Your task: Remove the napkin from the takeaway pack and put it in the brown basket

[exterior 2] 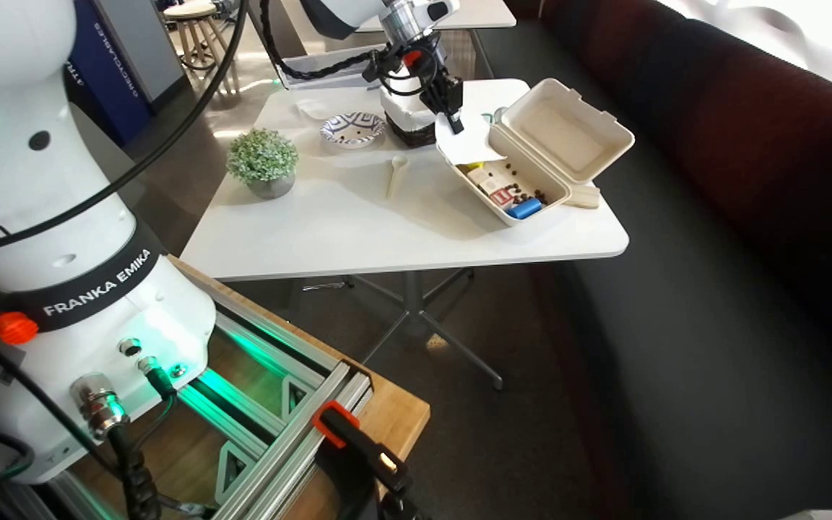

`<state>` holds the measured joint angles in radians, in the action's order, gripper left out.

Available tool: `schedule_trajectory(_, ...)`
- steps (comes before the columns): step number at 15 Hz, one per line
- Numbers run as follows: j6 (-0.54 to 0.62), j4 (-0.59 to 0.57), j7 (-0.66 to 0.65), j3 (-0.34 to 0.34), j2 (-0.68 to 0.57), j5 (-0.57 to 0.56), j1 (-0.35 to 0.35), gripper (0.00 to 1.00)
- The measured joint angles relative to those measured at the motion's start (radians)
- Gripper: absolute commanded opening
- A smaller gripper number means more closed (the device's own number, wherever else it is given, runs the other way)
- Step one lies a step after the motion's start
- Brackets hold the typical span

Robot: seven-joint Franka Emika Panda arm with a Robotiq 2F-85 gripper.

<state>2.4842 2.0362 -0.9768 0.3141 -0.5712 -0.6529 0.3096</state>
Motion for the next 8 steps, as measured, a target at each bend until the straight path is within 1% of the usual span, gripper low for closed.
schedule_trajectory(1, -0.002, 0.003, 0.001, -0.011, -0.001, 0.0, -0.005, 0.0)
schedule_trajectory(2, -0.004, 0.006, 0.002, -0.023, -0.002, 0.0, -0.01, 0.23)
schedule_trajectory(3, -0.007, 0.008, 0.003, -0.034, -0.003, 0.0, -0.015, 0.13)
schedule_trajectory(4, -0.01, 0.009, 0.005, -0.044, -0.006, 0.0, -0.018, 0.26)
schedule_trajectory(5, -0.012, 0.009, 0.006, -0.051, -0.009, 0.0, -0.021, 0.06)
schedule_trajectory(7, -0.014, 0.009, 0.009, -0.06, -0.013, 0.0, -0.021, 0.0)
schedule_trajectory(8, -0.015, 0.009, 0.011, -0.063, -0.015, 0.0, -0.022, 0.0)
